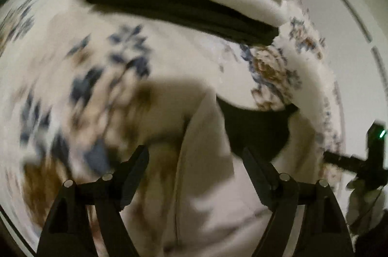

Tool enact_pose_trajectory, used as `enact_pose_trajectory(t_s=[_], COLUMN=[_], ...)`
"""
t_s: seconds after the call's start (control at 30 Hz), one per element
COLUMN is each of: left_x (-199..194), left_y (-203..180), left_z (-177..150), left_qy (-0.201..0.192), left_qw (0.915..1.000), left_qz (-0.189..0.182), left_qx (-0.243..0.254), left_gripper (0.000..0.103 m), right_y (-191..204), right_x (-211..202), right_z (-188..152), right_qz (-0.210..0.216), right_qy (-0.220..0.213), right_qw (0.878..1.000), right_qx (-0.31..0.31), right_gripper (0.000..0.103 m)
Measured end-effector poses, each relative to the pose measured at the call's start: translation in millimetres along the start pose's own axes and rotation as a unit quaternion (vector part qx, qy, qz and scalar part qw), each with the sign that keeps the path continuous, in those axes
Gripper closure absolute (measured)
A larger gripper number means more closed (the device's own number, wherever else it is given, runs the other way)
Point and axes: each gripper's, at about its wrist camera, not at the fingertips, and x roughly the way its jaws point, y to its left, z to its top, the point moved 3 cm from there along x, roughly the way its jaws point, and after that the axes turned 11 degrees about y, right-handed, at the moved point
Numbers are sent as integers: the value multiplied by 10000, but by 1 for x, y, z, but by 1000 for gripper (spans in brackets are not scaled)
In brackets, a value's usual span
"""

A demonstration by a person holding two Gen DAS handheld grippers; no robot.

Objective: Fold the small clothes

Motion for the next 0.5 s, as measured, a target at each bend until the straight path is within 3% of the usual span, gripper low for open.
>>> enact_pose_trajectory(t_s=[0.07, 0.1, 0.13, 0.2, 0.23, 0.27, 0.33, 0.5], left_x=[36, 47, 54, 54, 51, 45, 36, -7], left_y=[-4, -4, -6, -13, -19, -24, -32, -41], left_z=[24, 31, 36, 41, 41, 39, 33, 8], left_qy=[512, 648, 711, 706, 708, 646, 534, 107], left_qw=[9987, 9979, 9975, 9971, 9970, 9971, 9967, 9972], left_qz=[16, -3, 27, 186, 37, 67, 173, 248], left_qx=[27, -19, 15, 191, 294, 386, 591, 697], left_gripper=[27, 39, 66, 98, 98, 98, 99, 99], right_y=[15, 26, 37, 50, 56, 61, 66, 66], right_x=[10, 17, 26, 37, 43, 48, 53, 20], right_z=[35, 54, 72, 93, 101, 106, 109, 84], right_qz=[-263, -409, -556, -818, -900, -1021, -1207, -938], right_qy=[-15, -46, -15, 69, 140, 192, 235, -304], right_qw=[9995, 9988, 9976, 9951, 9938, 9921, 9890, 9913], right_qx=[-149, -256, -402, -553, -634, -709, -818, -878], right_gripper=[34, 34, 34, 34, 38, 59, 92, 95])
